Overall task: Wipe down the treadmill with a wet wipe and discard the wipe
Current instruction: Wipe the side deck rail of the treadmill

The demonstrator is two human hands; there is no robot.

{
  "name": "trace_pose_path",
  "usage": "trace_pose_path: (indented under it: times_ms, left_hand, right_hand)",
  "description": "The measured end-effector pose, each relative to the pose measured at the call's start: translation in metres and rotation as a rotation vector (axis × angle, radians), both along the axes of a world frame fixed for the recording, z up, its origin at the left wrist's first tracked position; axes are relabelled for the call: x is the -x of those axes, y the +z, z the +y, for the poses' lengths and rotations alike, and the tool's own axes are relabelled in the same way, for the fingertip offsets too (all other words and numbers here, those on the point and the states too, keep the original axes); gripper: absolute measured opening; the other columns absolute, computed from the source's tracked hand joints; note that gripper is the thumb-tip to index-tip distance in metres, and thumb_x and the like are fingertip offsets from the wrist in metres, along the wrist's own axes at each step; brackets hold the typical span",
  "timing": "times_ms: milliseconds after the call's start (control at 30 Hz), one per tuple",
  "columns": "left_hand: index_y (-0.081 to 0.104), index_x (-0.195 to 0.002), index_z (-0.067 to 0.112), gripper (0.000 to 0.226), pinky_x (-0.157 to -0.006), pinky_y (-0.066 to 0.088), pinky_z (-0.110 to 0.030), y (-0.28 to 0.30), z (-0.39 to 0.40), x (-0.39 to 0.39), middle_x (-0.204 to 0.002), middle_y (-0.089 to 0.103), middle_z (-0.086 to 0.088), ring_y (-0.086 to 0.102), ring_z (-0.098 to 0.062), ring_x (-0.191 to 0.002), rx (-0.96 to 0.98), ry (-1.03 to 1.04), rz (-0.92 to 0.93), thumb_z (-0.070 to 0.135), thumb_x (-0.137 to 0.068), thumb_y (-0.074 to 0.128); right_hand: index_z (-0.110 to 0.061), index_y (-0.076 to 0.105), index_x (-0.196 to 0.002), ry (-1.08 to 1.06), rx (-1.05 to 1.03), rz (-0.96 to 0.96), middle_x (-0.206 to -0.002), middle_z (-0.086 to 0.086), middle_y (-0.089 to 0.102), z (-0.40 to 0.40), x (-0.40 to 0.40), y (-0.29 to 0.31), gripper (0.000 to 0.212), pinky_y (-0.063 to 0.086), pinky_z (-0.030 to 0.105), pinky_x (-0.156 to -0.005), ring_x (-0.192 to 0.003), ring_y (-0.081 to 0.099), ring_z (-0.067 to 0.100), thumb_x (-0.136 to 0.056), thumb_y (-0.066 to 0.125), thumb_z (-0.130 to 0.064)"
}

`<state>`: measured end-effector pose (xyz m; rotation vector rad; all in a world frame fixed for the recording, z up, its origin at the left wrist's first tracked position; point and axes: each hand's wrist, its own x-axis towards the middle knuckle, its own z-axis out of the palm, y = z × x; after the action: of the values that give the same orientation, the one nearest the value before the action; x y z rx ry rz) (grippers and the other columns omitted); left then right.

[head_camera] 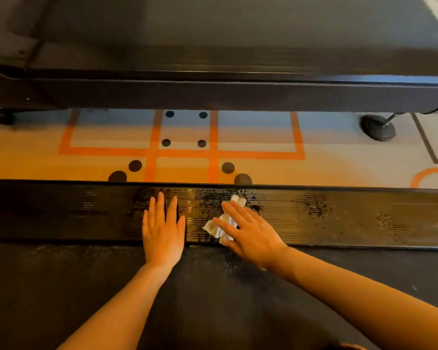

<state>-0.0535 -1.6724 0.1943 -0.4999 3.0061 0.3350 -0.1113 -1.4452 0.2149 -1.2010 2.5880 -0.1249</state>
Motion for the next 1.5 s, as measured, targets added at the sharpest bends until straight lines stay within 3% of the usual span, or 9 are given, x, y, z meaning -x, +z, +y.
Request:
trace_pose_path:
  times_ms: [233, 467, 600, 700, 767, 1000, 1133, 1267, 1500]
  left_hand:
    - [0.043, -0.147, 0.017, 0.047, -0.116, 0.028, -0.049, -0.001, 0.015, 0.009, -0.158, 0.029, -0.012, 0.022, -0.029, -0.148, 0.040, 0.141, 0.026, 0.030, -0.101, 0.045]
    - [0.015, -0.156, 0.025, 0.057, -0.117, 0.026, -0.043, 0.018, 0.033, 0.018, -0.165, 0.004, -0.004, 0.001, -0.023, -0.151, -0.003, 0.246, -0.181, 0.042, -0.105, 0.032]
    - [0.011, -0.157, 0.027, 0.058, -0.116, 0.029, -0.042, 0.026, 0.026, 0.019, -0.165, 0.002, -0.003, 0.001, -0.023, -0.151, 0.009, 0.210, -0.265, 0.043, -0.105, 0.030]
    - [0.013, -0.156, 0.027, 0.057, -0.118, 0.025, -0.041, 0.019, 0.023, 0.012, -0.165, 0.004, -0.004, 0.002, -0.023, -0.151, 0.027, 0.184, -0.210, 0.041, -0.105, 0.031]
    - [0.013, -0.156, 0.026, 0.056, -0.119, 0.019, -0.040, 0.013, 0.022, 0.007, -0.164, 0.004, -0.005, 0.001, -0.023, -0.151, 0.022, 0.162, -0.167, 0.039, -0.105, 0.032]
    - [0.017, -0.155, 0.026, 0.055, -0.120, 0.014, -0.039, 0.008, 0.004, -0.002, -0.164, 0.011, -0.005, 0.007, -0.023, -0.151, 0.075, 0.018, -0.127, 0.041, -0.102, 0.020]
    - [0.024, -0.154, 0.024, 0.058, -0.120, 0.015, -0.041, 0.007, -0.015, -0.006, -0.162, 0.019, -0.007, 0.015, -0.026, -0.150, 0.119, -0.110, -0.125, 0.042, -0.101, 0.013]
    - [0.025, -0.154, 0.022, 0.055, -0.120, 0.019, -0.042, 0.007, -0.016, -0.007, -0.162, 0.017, -0.007, 0.015, -0.026, -0.150, 0.091, -0.127, -0.120, 0.036, -0.101, 0.023]
    - [0.027, -0.153, 0.022, 0.054, -0.119, 0.018, -0.043, 0.011, -0.020, -0.007, -0.162, 0.018, -0.007, 0.018, -0.026, -0.149, 0.138, -0.160, -0.126, 0.035, -0.102, 0.021]
  right_hand:
    - [-0.023, 0.035, -0.150, 0.190, 0.098, 0.108, -0.156, 0.015, 0.035, 0.016, 0.020, -0.028, 0.058, 0.028, 0.050, -0.114, -0.143, 0.033, 0.034, -0.101, 0.026, -0.052]
    - [-0.016, 0.038, -0.151, 0.275, 0.134, 0.057, -0.158, 0.014, 0.031, 0.043, 0.033, -0.033, 0.059, 0.018, 0.049, -0.118, -0.146, 0.026, 0.033, -0.103, 0.026, -0.049]
    - [-0.012, 0.055, -0.139, 0.195, 0.225, -0.040, -0.150, 0.015, 0.045, 0.041, 0.033, -0.026, 0.056, 0.031, 0.051, -0.114, -0.140, 0.038, 0.035, -0.103, 0.026, -0.043]
    - [-0.010, 0.062, -0.129, 0.105, 0.296, -0.015, -0.145, 0.017, 0.050, 0.034, 0.027, -0.024, 0.046, 0.044, 0.051, -0.106, -0.134, 0.047, 0.037, -0.099, 0.041, -0.039]
    - [-0.011, 0.056, -0.136, 0.091, 0.267, 0.061, -0.148, 0.020, 0.045, 0.030, 0.020, -0.029, 0.048, 0.037, 0.050, -0.109, -0.136, 0.043, 0.039, -0.098, 0.049, -0.039]
    - [-0.014, 0.032, -0.153, 0.084, 0.151, 0.132, -0.159, 0.020, 0.024, 0.032, 0.001, -0.039, 0.059, 0.016, 0.046, -0.120, -0.147, 0.022, 0.035, -0.103, 0.023, -0.045]
    - [-0.010, 0.033, -0.152, 0.133, 0.130, 0.180, -0.158, 0.018, 0.025, 0.026, 0.003, -0.040, 0.058, 0.018, 0.047, -0.117, -0.147, 0.023, 0.035, -0.102, 0.023, -0.040]
    - [-0.008, 0.035, -0.150, 0.130, 0.097, 0.180, -0.158, 0.017, 0.028, -0.005, -0.004, -0.040, 0.060, 0.025, 0.048, -0.119, -0.146, 0.025, 0.034, -0.101, 0.021, -0.041]
    - [-0.008, 0.026, -0.151, 0.072, 0.034, 0.221, -0.159, 0.015, 0.026, -0.061, -0.020, -0.038, 0.062, 0.015, 0.044, -0.118, -0.147, 0.025, 0.032, -0.101, 0.034, -0.043]
